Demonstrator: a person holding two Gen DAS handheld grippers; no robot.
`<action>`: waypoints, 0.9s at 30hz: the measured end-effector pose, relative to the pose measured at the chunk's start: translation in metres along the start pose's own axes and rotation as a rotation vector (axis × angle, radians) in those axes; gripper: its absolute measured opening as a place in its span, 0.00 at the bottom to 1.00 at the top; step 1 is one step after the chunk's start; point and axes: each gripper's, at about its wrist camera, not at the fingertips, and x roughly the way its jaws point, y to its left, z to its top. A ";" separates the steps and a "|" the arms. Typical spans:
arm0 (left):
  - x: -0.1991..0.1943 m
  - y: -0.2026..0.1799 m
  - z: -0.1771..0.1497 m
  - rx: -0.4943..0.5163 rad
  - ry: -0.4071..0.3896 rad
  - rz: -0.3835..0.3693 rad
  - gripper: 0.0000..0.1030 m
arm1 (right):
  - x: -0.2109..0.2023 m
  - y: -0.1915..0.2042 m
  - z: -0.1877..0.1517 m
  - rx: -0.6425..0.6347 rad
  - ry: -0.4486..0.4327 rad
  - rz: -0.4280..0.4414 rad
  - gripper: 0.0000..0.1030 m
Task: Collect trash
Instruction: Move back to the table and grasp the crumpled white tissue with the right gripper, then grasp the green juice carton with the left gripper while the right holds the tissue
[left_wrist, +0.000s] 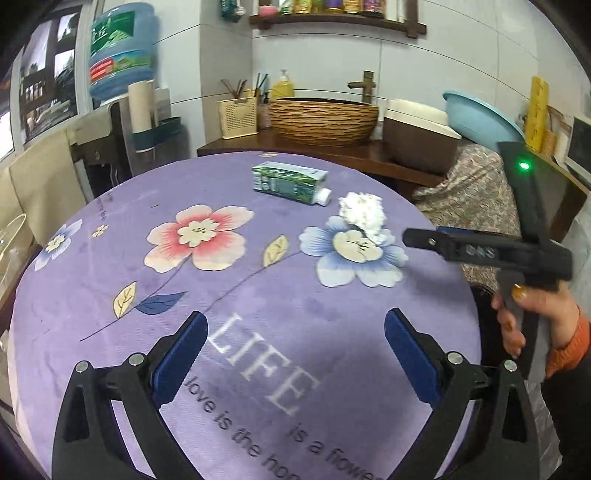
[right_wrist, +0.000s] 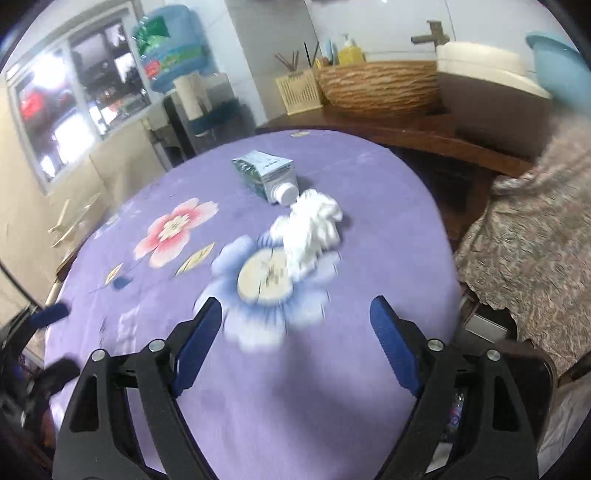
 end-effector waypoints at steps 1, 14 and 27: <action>0.002 0.003 0.002 -0.005 0.003 -0.001 0.93 | 0.010 0.001 0.007 0.002 0.015 -0.012 0.80; 0.077 0.048 0.071 -0.141 0.078 -0.017 0.93 | 0.076 0.011 0.043 -0.126 0.079 -0.124 0.44; 0.194 0.029 0.184 -0.439 0.298 -0.002 0.92 | 0.030 0.005 0.024 -0.153 -0.006 -0.066 0.39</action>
